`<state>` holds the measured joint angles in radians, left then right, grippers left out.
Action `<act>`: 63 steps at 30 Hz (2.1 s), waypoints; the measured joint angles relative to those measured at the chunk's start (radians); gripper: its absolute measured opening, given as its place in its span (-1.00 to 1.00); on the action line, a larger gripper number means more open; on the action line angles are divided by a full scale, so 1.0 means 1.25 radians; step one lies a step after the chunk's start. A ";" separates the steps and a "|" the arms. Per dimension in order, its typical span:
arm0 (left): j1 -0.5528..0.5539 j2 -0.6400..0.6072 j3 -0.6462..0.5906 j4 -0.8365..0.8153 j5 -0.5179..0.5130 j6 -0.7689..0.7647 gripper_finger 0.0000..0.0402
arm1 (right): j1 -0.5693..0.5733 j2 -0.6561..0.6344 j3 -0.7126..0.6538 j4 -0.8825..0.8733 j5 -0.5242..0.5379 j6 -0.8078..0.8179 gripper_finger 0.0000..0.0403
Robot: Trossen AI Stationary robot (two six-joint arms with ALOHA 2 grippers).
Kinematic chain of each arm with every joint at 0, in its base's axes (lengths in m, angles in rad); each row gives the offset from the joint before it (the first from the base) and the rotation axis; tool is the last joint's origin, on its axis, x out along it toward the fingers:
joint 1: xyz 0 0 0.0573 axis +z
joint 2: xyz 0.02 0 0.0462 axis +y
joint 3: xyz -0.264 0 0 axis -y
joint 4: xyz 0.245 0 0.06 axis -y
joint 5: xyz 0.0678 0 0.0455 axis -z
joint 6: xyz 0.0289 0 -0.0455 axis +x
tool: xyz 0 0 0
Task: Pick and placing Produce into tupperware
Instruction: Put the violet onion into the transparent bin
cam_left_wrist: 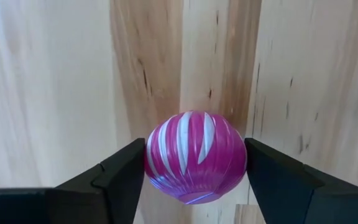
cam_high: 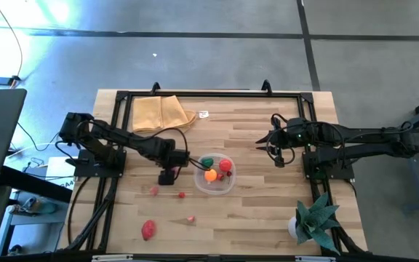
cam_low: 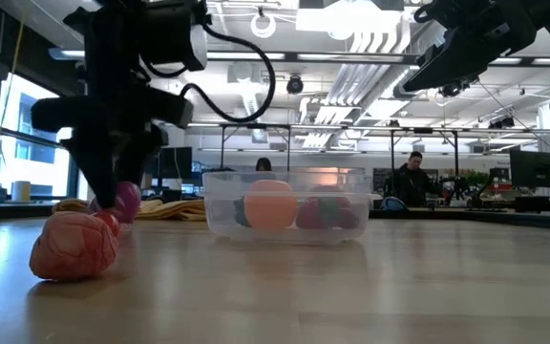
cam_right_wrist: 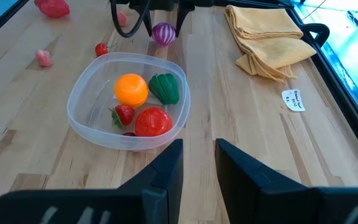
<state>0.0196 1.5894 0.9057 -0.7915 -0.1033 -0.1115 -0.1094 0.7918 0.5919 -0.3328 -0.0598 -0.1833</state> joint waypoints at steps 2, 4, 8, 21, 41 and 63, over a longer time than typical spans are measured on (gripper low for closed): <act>0.000 0.000 0.020 -0.020 -0.001 0.000 0.19 | 0.000 0.000 0.000 0.000 0.000 0.000 -0.59; 0.000 0.000 0.045 -0.048 -0.002 0.002 0.19 | 0.000 0.000 0.000 0.000 0.000 0.000 -0.59; 0.000 0.000 0.108 -0.096 -0.002 0.022 0.21 | 0.000 0.000 0.000 0.000 0.000 0.000 -0.59; -0.061 -0.001 0.327 -0.159 -0.031 0.072 0.26 | 0.000 0.000 0.000 0.000 0.000 0.000 -0.59; -0.064 0.238 0.494 -0.077 0.047 0.231 0.27 | 0.000 0.000 0.000 0.000 0.000 0.000 -0.59; -0.084 0.319 0.496 -0.050 0.064 0.250 0.28 | 0.000 0.000 0.000 -0.018 0.000 0.000 -0.59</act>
<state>-0.0856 1.9883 1.5251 -0.8537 -0.0231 0.2016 -0.1094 0.7914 0.5919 -0.3552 -0.0600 -0.1833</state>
